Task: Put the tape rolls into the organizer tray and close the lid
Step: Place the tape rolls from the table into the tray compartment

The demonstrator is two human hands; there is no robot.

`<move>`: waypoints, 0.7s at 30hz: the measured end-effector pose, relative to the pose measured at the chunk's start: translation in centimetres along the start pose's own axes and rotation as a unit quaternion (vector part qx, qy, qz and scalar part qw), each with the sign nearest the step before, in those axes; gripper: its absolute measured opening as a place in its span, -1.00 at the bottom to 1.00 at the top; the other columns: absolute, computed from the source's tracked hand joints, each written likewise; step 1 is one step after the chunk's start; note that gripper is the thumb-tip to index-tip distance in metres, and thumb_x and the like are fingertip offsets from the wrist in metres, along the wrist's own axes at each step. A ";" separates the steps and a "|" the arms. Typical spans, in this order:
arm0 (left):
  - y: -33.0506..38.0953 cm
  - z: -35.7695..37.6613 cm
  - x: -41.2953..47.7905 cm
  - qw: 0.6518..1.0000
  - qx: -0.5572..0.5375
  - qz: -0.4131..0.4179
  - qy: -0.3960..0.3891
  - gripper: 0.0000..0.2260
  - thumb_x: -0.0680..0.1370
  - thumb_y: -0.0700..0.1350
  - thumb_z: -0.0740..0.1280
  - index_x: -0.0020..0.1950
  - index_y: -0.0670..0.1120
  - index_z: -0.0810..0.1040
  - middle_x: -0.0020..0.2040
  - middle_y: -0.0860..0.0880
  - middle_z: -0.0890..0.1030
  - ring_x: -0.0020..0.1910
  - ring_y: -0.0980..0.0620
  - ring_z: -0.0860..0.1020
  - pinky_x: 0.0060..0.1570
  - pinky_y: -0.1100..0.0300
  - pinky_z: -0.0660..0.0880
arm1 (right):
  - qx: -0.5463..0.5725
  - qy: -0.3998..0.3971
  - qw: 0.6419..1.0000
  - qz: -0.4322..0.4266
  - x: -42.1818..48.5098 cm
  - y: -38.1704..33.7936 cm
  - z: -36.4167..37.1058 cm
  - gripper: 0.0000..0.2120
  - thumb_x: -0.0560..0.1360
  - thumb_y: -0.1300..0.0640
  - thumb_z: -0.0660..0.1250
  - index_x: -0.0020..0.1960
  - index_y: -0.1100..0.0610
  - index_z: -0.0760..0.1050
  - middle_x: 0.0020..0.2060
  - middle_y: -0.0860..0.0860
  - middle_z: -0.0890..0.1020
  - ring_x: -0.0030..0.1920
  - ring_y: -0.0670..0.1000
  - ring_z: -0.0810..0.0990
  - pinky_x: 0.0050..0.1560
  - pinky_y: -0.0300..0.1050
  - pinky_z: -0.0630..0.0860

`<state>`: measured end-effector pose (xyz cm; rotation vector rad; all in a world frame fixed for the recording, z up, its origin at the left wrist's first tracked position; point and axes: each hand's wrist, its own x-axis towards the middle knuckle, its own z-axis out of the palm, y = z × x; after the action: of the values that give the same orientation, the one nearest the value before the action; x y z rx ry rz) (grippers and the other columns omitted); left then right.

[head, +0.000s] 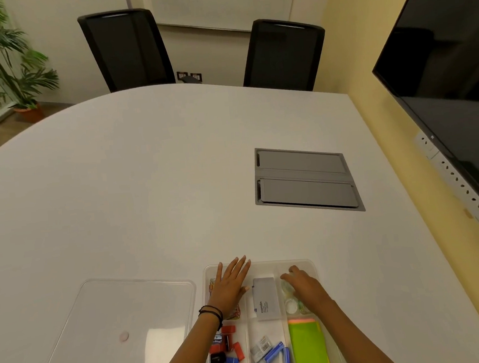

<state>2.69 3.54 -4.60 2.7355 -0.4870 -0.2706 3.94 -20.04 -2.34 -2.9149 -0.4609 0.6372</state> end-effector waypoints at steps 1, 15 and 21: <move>0.0 0.0 0.0 1.000 0.002 0.000 -0.001 -0.46 0.62 -0.04 0.14 0.51 -0.04 -0.08 0.55 -0.08 -0.07 0.53 -0.11 -0.08 0.39 -0.15 -0.35 | -0.005 -0.001 1.000 -0.007 0.0 -0.1 0.0 -0.53 0.51 0.33 0.21 0.38 0.10 0.27 0.38 0.13 0.31 0.30 0.10 0.40 0.20 -0.08 0.47; 0.0 0.0 0.0 1.000 0.008 -0.005 -0.009 -0.45 0.63 -0.05 0.12 0.51 -0.02 -0.12 0.56 -0.06 -0.09 0.53 -0.06 -0.12 0.41 -0.11 -0.34 | 0.032 -0.019 0.998 0.047 0.7 -1.4 0.1 -0.63 0.52 0.21 0.27 0.32 0.10 0.36 0.25 0.14 0.40 0.21 0.12 0.45 0.10 -0.05 0.48; 0.0 0.0 0.0 1.000 0.014 -0.011 -0.015 -0.46 0.64 -0.03 0.10 0.51 0.00 -0.15 0.56 -0.05 -0.11 0.53 -0.03 -0.14 0.42 -0.08 -0.33 | 0.076 0.030 0.988 0.128 0.6 -2.3 0.9 -0.67 0.51 0.24 0.28 0.26 0.14 0.39 0.22 0.14 0.43 0.17 0.11 0.47 0.03 -0.08 0.52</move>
<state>2.71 3.49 -4.61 2.7691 -0.4731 -0.3117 3.48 -17.62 -2.95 -2.8590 -0.0265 0.5831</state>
